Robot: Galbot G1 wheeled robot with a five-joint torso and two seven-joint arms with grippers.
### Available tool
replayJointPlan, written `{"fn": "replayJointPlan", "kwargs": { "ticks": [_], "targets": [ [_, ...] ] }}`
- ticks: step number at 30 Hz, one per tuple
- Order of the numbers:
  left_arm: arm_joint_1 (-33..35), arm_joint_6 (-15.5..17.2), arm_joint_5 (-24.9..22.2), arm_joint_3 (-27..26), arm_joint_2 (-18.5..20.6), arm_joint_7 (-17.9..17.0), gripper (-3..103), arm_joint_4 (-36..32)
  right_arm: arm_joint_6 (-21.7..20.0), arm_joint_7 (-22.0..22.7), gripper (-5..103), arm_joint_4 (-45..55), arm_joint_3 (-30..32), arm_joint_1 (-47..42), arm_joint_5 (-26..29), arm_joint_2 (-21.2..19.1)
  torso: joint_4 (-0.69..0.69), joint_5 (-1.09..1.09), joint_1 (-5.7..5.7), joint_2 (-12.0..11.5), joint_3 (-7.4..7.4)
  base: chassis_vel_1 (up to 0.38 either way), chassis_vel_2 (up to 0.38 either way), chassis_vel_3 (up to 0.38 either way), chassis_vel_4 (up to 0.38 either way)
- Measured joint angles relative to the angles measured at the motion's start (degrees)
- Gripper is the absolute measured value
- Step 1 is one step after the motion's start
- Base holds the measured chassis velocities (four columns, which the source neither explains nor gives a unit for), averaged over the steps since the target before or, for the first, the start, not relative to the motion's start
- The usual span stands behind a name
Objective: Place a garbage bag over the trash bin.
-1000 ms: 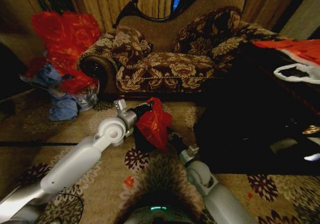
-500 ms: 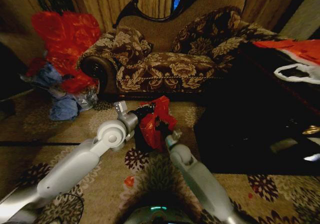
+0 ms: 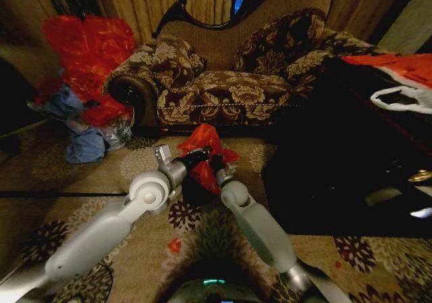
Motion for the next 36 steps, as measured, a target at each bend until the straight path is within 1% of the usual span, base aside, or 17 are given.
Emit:
{"fn": "replayJointPlan", "kwargs": {
  "ticks": [2, 3, 5, 7, 10, 14, 16, 17, 19, 21, 22, 25, 26, 29, 30, 32, 36],
  "targets": [
    [0.13, -0.68, -1.12, -0.31, -0.76, -0.1, 0, 0.55, 0.74, -0.16, 0, -2.4, -0.24, 0.94, -0.4, 1.65, 0.0, -0.01, 0.0, 0.0, 0.0, 0.0, 0.0, 0.0, 0.0],
    [0.13, -0.68, -1.12, -0.31, -0.76, -0.1, 0, 0.55, 0.74, -0.16, 0, -2.4, -0.24, 0.94, -0.4, 1.65, 0.0, -0.01, 0.0, 0.0, 0.0, 0.0, 0.0, 0.0, 0.0],
    [1.38, -1.67, -2.79, -1.19, -1.71, -0.61, 0, 0.96, 1.61, -0.6, 0, -5.89, -0.4, 2.11, -1.66, 3.63, 0.01, -0.01, 0.0, 0.0, 0.0, 0.0, 0.0, 0.0, 0.0],
    [1.92, -1.97, -3.05, -1.43, -1.89, -0.87, 0, 1.0, 1.86, -0.81, 0, -6.89, -0.4, 2.33, -2.24, 4.12, 0.01, -0.02, 0.0, 0.0, 0.0, 0.0, 0.0, 0.0, 0.0],
    [5.7, -3.09, -3.63, -3.62, -2.69, -1.77, 0, 0.66, 3.06, -1.94, 0, -11.37, -0.8, 2.59, -5.03, 5.81, 0.01, -0.01, 0.0, 0.0, 0.0, 0.0, 0.0, 0.0, 0.0],
    [8.24, -3.76, -4.04, -5.33, -3.47, -2.87, 0, 0.24, 3.56, -2.36, 0, -13.7, -1.62, 2.54, -5.9, 6.36, 0.02, -0.01, 0.0, 0.0, 0.0, 0.0, 0.0, 0.0, 0.0],
    [9.86, -4.43, -4.2, -6.31, -4.26, -4.26, 0, 0.22, 3.42, -2.59, 0, -15.31, -2.52, 2.49, -6.0, 6.45, 0.01, -0.01, 0.0, 0.0, 0.0, 0.0, 0.0, 0.0, 0.0],
    [10.87, -4.97, -3.92, -6.98, -4.88, -5.21, 0, 0.78, 2.83, -2.61, 0, -16.62, -3.12, 2.48, -5.98, 6.43, 0.01, 0.0, -0.01, 0.0, 0.0, 0.0, 0.0, 0.0, 0.0],
    [11.09, -5.32, -3.65, -7.15, -5.13, -5.65, 0, 1.18, 2.47, -2.61, 0, -17.03, -3.32, 2.49, -5.98, 6.35, 0.02, 0.0, -0.01, 0.0, 0.0, 0.0, 0.0, 0.0, 0.0],
    [11.16, -6.54, -3.11, -7.58, -6.05, -7.58, 0, 2.9, 0.42, -2.43, 0, -17.32, -3.9, 2.5, -5.69, 5.71, 0.01, 0.0, -0.01, 0.0, 0.0, 0.0, 0.0, 0.0, 0.0],
    [11.16, -6.54, -3.11, -7.58, -6.05, -7.58, 0, 2.9, 0.42, -2.43, 0, -17.32, -3.9, 2.5, -5.69, 5.71, 0.01, 0.0, -0.01, 0.0, 0.0, 0.0, 0.0, 0.0, 0.0],
    [10.04, -7.75, -3.23, -7.9, -7.33, -10.94, 0, 5.31, -4.6, -1.23, 0, -16.18, -4.9, 2.45, -3.95, 4.3, 0.0, 0.0, -0.01, 0.0, 0.0, 0.0, 0.0, 0.0, 0.0],
    [10.04, -7.75, -3.23, -7.9, -7.33, -10.94, 0, 5.31, -4.6, -1.23, 0, -16.18, -4.9, 2.45, -3.95, 4.3, 0.0, 0.0, -0.01, 0.0, 0.0, 0.0, 0.0, 0.0, 0.0],
    [9.1, -8.34, -3.37, -8.02, -8.22, -13.58, 0, 7.1, -7.04, -0.04, 0, -15.86, -5.4, 2.62, -3.4, 3.58, 0.0, 0.0, 0.0, 0.0, 0.0, 0.0, 0.0, 0.0, 0.0],
    [9.1, -8.34, -3.37, -8.02, -8.22, -13.58, 0, 7.1, -7.04, -0.04, 0, -15.86, -5.4, 2.62, -3.4, 3.58, 0.0, 0.0, 0.0, 0.0, 0.0, 0.0, 0.0, 0.0, 0.0],
    [8.75, -8.9, -3.57, -8.23, -8.88, -16.07, 0, 8.42, -9.02, 1.23, 0, -15.44, -5.73, 2.85, -2.77, 2.86, 0.01, 0.0, 0.0, 0.0, 0.0, 0.0, 0.0, 0.0, 0.0],
    [9.17, -9.02, -3.74, -8.41, -9.25, -16.8, 0, 8.84, -9.4, 1.87, 0, -14.19, -6.07, 2.5, -2.38, 1.56, 0.01, 0.0, 0.0, 0.0, 0.0, 0.0, 0.0, 0.0, 0.0]
  ]
}}
